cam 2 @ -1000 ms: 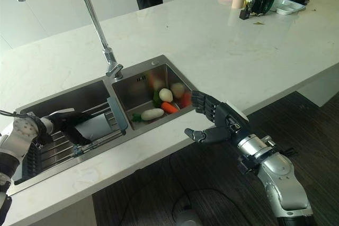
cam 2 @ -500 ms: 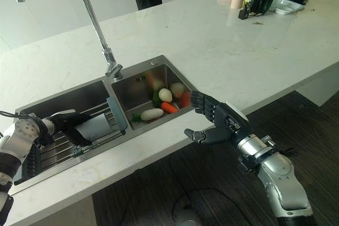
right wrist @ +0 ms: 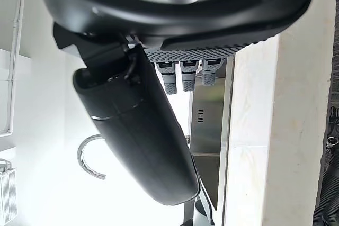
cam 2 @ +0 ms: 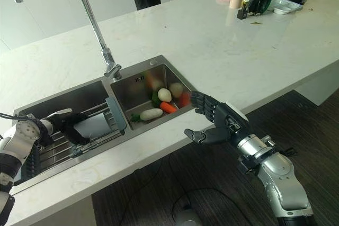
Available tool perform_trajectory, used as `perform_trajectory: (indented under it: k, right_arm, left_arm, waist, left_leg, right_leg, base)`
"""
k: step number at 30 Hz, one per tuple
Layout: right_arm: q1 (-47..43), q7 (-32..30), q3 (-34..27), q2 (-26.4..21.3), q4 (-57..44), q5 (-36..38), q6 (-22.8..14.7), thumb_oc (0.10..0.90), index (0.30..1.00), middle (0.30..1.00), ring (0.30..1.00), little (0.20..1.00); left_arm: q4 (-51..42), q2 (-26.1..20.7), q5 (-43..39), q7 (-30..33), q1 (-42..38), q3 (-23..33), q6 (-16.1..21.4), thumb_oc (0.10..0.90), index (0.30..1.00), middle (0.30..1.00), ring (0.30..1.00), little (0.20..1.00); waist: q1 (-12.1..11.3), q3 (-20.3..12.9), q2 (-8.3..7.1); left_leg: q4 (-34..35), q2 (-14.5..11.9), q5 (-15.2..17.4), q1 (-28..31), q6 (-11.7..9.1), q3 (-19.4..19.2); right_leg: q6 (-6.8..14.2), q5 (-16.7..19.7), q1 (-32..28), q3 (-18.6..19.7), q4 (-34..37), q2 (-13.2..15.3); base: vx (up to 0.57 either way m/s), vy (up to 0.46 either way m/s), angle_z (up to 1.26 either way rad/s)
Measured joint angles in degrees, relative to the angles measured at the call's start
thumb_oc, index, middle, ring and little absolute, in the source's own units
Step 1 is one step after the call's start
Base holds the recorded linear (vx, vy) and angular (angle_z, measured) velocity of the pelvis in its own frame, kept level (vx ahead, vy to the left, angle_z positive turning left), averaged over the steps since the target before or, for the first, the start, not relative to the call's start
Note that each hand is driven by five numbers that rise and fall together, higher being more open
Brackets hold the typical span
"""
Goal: Place the dishes in the dishwasher.
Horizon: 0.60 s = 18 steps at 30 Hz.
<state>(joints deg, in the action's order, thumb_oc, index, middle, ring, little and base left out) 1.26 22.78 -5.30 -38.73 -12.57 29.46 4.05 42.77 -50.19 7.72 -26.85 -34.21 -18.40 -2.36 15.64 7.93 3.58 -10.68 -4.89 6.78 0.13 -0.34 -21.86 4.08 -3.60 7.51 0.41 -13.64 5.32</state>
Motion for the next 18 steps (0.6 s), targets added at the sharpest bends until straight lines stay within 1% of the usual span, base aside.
perform_trajectory:
  k: [4, 8, 10, 12, 18]
  right_arm:
    - [0.0, 0.1, 0.0, 0.0, 0.0, 0.0, 0.0, 0.800, 0.900, 0.900, 0.900, 0.900]
    - [0.0, 0.4, 0.0, 0.0, 0.0, 0.0, 0.0, 0.800, 0.900, 0.900, 0.900, 0.900]
    - [0.0, 0.4, 0.0, 0.0, 0.0, 0.0, 0.0, 0.800, 0.900, 0.900, 0.900, 0.900]
    - [0.0, 0.5, 0.0, 0.0, 0.0, 0.0, 0.0, 0.800, 0.900, 0.900, 0.900, 0.900]
    - [0.0, 0.4, 0.0, 0.0, 0.0, 0.0, 0.0, 0.800, 0.900, 0.900, 0.900, 0.900]
  left_arm:
    - [0.0, 0.8, 0.5, 3.8, 0.0, 0.0, 0.4, 0.400, 0.300, 0.300, 0.300, 0.300]
    - [-0.1, 2.1, 0.6, 6.1, 0.0, 0.1, 1.2, 0.400, 0.300, 0.300, 0.300, 0.300]
    - [-0.7, 2.1, 1.8, 6.3, 0.0, 0.1, 1.4, 0.400, 0.300, 0.300, 0.300, 0.300]
    - [-0.9, 2.1, 1.8, 6.4, 0.0, 0.1, 2.1, 0.400, 0.300, 0.300, 0.300, 0.300]
    - [-2.4, 2.1, 2.1, 6.9, 0.1, 0.1, 2.4, 0.400, 0.300, 0.300, 0.300, 0.300]
  waist:
    - [-0.1, 0.0, -0.11]
    - [-0.1, 0.0, -0.43]
    - [0.0, 0.0, -0.68]
    - [-0.1, 0.0, -0.75]
    - [-0.3, 0.0, -0.93]
  left_leg:
    - [0.0, 0.0, 0.0, 0.0, 0.0, 0.0]
    - [0.0, 0.0, 0.0, 0.0, 0.0, 0.0]
    - [0.0, -0.1, 0.0, 0.0, 0.0, 0.0]
    - [0.0, -0.1, 0.1, 0.0, -0.1, 0.0]
    - [0.0, -0.1, 0.1, -0.1, -0.1, 0.0]
  right_leg:
    - [0.0, 0.0, 0.0, 0.0, 0.0, 0.0]
    - [0.0, 0.0, 0.0, 0.0, 0.0, 0.0]
    - [0.0, 0.0, 0.0, 0.0, 0.0, -0.1]
    - [0.0, 0.0, 0.0, 0.0, 0.1, -0.1]
    - [0.0, 0.0, -0.1, 0.0, 0.1, -0.1]
  base:
    - [0.00, 0.000, 0.00]
    - [0.00, 0.000, 0.00]
    - [0.00, 0.000, 0.00]
    - [0.00, 0.000, 0.00]
    - [0.00, 0.000, 0.00]
